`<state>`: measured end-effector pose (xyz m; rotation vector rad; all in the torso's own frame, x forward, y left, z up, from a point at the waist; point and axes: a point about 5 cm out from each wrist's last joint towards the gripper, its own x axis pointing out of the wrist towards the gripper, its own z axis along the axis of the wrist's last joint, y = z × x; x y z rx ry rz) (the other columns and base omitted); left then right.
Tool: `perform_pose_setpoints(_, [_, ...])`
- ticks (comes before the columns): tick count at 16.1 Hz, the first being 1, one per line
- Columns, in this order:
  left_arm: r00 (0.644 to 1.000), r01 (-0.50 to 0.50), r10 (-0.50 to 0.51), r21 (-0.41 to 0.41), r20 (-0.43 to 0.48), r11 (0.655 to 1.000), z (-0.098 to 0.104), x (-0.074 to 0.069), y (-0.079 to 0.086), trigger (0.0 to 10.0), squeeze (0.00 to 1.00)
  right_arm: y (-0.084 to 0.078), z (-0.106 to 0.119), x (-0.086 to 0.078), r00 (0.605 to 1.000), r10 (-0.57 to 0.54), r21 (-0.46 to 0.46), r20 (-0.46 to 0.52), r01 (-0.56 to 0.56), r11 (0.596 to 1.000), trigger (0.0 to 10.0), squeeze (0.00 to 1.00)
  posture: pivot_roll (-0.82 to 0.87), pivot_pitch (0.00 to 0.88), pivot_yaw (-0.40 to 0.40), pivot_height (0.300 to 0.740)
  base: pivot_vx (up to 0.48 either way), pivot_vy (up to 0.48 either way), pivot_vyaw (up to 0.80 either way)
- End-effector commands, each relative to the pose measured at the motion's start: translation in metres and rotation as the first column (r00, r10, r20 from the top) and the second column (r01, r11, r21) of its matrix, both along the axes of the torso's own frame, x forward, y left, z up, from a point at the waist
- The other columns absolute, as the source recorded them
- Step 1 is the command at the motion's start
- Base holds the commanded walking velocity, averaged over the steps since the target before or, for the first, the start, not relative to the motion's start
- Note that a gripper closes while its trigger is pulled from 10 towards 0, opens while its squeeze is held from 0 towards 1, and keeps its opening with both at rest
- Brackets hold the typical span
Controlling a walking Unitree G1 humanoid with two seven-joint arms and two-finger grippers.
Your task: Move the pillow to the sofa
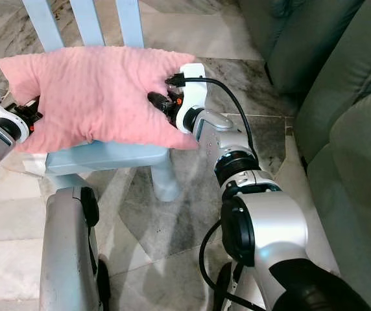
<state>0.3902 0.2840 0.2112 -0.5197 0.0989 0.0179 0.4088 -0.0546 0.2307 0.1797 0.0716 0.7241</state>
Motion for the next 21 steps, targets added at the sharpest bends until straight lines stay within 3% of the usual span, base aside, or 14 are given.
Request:
perform_pose_setpoints(1, [0.996, 0.049, -0.05, -0.014, -0.07, 0.999, -0.022, -0.002, -0.01, 0.0, 0.0, 0.01, -0.012, -0.005, 0.998, 0.058, -0.03, -0.031, -0.059, 0.998, 0.0, 0.0, 0.09, 0.287, -0.033, 0.311, 0.0, 0.0, 0.0])
perform_pose_setpoints(5, [0.996, 0.058, -0.058, -0.014, -0.07, 0.998, -0.036, -0.004, -0.017, 0.0, 0.0, 0.001, -0.025, -0.007, 0.998, 0.062, -0.097, -0.02, -0.063, 0.993, 0.0, 0.0, 0.09, 0.194, -0.052, 0.311, 0.0, 0.0, 0.0])
perform_pose_setpoints(8, [0.997, 0.06, -0.06, 0.002, -0.044, 0.998, -0.044, -0.003, -0.03, 0.0, 0.0, -0.013, -0.025, -0.007, 0.998, 0.029, -0.112, 0.062, -0.022, 0.993, 0.0, 0.0, 0.09, 0.116, -0.052, 0.311, 0.0, 0.0, 0.0])
perform_pose_setpoints(10, [0.998, 0.058, -0.059, 0.032, 0.019, 0.998, -0.042, -0.003, -0.034, 0.0, 0.0, -0.024, -0.026, -0.006, 0.995, -0.025, -0.105, 0.096, 0.035, 0.994, 0.0, 0.0, 0.08, 0.062, -0.048, 0.311, 0.0, 0.0, 0.0])
perform_pose_setpoints(13, [0.993, 0.016, -0.036, 0.164, 0.117, 0.986, -0.041, -0.006, -0.04, 0.0, 0.0, -0.035, -0.028, -0.011, 0.981, -0.09, -0.073, 0.17, 0.103, 0.992, 0.0, 0.0, 0.07, 0.0, -0.042, 0.311, 0.0, 0.0, 0.0])
perform_pose_setpoints(15, [0.988, -0.002, -0.031, 0.211, 0.154, 0.977, -0.048, -0.015, -0.048, 0.0, 0.0, -0.04, -0.034, -0.018, 0.97, -0.134, -0.055, 0.205, 0.148, 0.987, 0.0, 0.0, 0.06, 0.0, -0.037, 0.311, 0.0, 0.0, 0.0])
perform_pose_setpoints(20, [0.989, -0.024, -0.009, 0.219, 0.149, 0.975, -0.076, -0.038, -0.068, 0.0, 0.0, -0.053, -0.064, -0.043, 0.948, -0.226, -0.087, 0.223, 0.25, 0.964, 0.0, 0.0, 0.05, 0.0, -0.028, 0.311, 0.0, 0.0, 0.0])
perform_pose_setpoints(21, [0.987, -0.046, 0.005, 0.256, 0.161, 0.965, -0.078, -0.044, -0.071, 0.0, 0.0, -0.058, -0.07, -0.05, 0.937, -0.256, -0.107, 0.237, 0.287, 0.952, 2.9, 0.0, 0.05, 0.0, -0.027, 0.311, 0.0, 0.0, 0.0])
